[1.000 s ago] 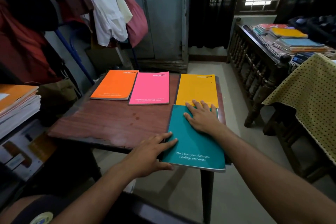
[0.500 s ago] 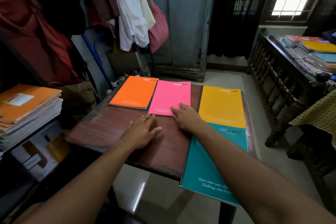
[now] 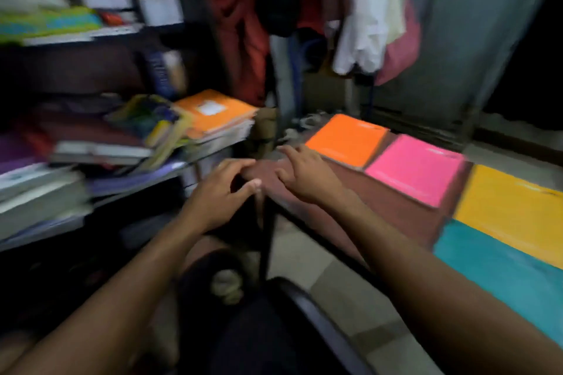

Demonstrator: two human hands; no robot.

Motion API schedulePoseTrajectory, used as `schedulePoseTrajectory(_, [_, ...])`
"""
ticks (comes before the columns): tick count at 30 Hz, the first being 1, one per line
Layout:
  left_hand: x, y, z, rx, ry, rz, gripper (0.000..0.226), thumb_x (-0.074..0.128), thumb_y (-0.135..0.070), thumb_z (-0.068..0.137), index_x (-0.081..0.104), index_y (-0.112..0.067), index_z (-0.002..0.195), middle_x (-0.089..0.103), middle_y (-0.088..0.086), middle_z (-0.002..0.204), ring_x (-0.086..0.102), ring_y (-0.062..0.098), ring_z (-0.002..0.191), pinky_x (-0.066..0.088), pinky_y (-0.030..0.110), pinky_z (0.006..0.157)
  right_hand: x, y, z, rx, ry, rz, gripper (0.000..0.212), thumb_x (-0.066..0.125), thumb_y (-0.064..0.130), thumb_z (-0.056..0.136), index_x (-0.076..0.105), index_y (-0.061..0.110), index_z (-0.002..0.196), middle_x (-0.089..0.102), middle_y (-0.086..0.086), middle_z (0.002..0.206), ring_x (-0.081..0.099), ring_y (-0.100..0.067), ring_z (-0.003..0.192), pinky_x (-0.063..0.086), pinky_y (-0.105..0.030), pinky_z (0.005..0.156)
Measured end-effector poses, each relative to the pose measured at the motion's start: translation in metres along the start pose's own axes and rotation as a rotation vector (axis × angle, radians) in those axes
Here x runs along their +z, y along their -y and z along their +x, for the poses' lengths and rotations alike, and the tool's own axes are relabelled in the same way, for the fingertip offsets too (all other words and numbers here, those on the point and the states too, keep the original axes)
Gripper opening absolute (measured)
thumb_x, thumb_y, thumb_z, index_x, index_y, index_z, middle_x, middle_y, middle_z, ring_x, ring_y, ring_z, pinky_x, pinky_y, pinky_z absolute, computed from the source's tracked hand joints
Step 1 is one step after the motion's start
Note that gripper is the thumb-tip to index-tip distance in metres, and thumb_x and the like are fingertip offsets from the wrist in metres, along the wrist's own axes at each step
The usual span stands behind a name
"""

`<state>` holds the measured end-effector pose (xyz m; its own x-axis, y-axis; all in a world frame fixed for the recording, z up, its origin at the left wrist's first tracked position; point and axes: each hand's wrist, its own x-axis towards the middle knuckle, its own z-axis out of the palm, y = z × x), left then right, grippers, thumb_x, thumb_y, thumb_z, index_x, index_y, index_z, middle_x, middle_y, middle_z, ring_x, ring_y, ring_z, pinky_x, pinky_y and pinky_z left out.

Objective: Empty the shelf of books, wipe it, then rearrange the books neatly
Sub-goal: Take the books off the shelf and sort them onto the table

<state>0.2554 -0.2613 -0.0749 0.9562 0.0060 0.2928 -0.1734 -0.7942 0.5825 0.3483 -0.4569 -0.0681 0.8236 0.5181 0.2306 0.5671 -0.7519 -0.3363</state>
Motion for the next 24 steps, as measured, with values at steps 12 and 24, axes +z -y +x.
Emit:
schedulePoseTrajectory(12, [-0.240,0.113,-0.267,-0.553,-0.961,0.282,0.015,0.069,-0.026,0.091,0.068,-0.024,0.105,0.069,-0.004,0.104,0.063,0.018,0.101,0.050,0.032,0.087,0.096,0.396,0.003,-0.816,0.079,0.363,0.058,0.049,0.047,0.078,0.055,0.017,0.127,0.058,-0.011,0.117,0.055,-0.034,0.109,0.045,-0.043,0.093])
schedulePoseTrajectory(24, [-0.296,0.129,-0.306,-0.715,-1.147,-0.650,0.029,0.063,-0.044,0.097,0.059,-0.024,0.117,0.071,0.008,0.117,0.073,0.018,0.092,0.061,0.035,0.072,0.110,0.479,0.020,-0.919,-0.023,-0.031,0.078,0.062,0.046,0.091,0.023,0.030,0.156,0.029,-0.008,0.159,0.030,-0.034,0.144,0.033,-0.050,0.110])
